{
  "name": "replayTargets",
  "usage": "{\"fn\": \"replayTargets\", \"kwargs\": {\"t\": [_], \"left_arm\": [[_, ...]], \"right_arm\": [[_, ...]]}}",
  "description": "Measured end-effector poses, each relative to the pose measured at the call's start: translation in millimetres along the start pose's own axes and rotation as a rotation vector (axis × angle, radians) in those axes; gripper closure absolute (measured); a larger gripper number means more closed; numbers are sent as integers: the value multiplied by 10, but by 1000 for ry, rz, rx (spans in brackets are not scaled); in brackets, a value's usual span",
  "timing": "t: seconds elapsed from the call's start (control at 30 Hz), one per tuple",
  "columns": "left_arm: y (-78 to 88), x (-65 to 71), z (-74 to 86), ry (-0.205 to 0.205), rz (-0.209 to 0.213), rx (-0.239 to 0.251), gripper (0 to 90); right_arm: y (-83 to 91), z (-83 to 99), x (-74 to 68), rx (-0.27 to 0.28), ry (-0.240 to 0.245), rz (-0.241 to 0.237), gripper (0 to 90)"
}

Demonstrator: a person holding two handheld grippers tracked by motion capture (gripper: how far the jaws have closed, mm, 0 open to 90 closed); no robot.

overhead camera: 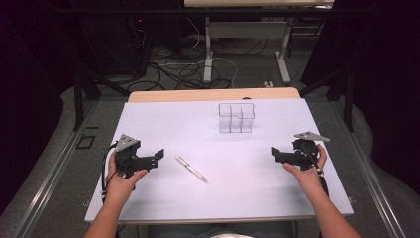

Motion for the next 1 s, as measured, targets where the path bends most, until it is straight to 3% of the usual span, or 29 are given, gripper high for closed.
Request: {"fn": "replayTargets", "kwargs": {"t": [0.13, 0.57, 0.8, 1.0], "left_arm": [[-21, 24, -12, -37, -20, 0, 1], [-54, 51, 22, 17, -11, 11, 1], [-53, 61, 21, 13, -16, 14, 1], [-20, 32, 26, 18, -28, 24, 1]], "right_arm": [[27, -17, -46, 9, 11, -4, 0], [-67, -95, -137, 0, 13, -28, 33], [-106, -236, -203, -5, 39, -32, 53], [-129, -386, -267, -28, 50, -26, 170]]}}
Point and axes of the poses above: each handheld gripper's, and its own axes: y roughly backward along the jaws, z roughly out of its underside, x roughly to its right, the point moved 7 cm from there along -y, roughly forward along the jaws, and after that the axes turned 12 degrees about -y, right-handed, at the moved point
